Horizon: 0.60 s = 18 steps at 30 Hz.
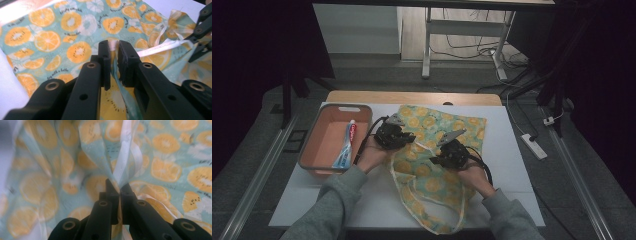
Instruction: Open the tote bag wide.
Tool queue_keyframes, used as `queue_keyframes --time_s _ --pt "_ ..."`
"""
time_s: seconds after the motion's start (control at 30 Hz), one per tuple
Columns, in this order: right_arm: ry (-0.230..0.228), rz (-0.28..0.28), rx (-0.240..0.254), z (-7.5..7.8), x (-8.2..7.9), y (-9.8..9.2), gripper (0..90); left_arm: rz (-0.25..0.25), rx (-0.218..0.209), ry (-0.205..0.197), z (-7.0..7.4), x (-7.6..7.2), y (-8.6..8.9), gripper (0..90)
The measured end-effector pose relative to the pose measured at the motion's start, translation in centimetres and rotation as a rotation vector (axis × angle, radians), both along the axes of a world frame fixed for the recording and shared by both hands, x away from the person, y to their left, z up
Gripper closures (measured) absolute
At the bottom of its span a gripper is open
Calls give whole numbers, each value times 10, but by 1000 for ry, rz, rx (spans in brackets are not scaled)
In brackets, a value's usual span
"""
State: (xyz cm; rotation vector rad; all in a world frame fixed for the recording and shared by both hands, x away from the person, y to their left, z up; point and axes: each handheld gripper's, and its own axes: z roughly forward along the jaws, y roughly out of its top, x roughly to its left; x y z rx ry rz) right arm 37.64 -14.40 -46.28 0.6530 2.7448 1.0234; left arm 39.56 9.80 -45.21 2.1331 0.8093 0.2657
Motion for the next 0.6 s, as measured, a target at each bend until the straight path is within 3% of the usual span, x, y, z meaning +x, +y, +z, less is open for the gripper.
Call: queue_keyframes --time_s 0.07,0.13,0.2,0.37,0.43,0.5,0.6 --pt "-15 -26 19 4 -1 3 890 9 1 -17 3 -3 0 740" --pt "-48 -60 3 5 2 6 890 19 2 -41 9 -9 2 623" --pt "-36 -93 15 1 10 7 891 16 10 -70 16 -18 7 572" --pt "-8 -137 21 -14 30 3 890 4 35 -91 26 -43 16 470" --pt "-8 -153 21 -17 35 0 890 18 53 -57 25 -52 20 406" --pt "-12 -172 26 -16 37 -6 890 27 100 -31 20 -63 22 327" --pt "-17 -179 33 -14 37 -10 890 29 171 -2 9 -76 24 330"
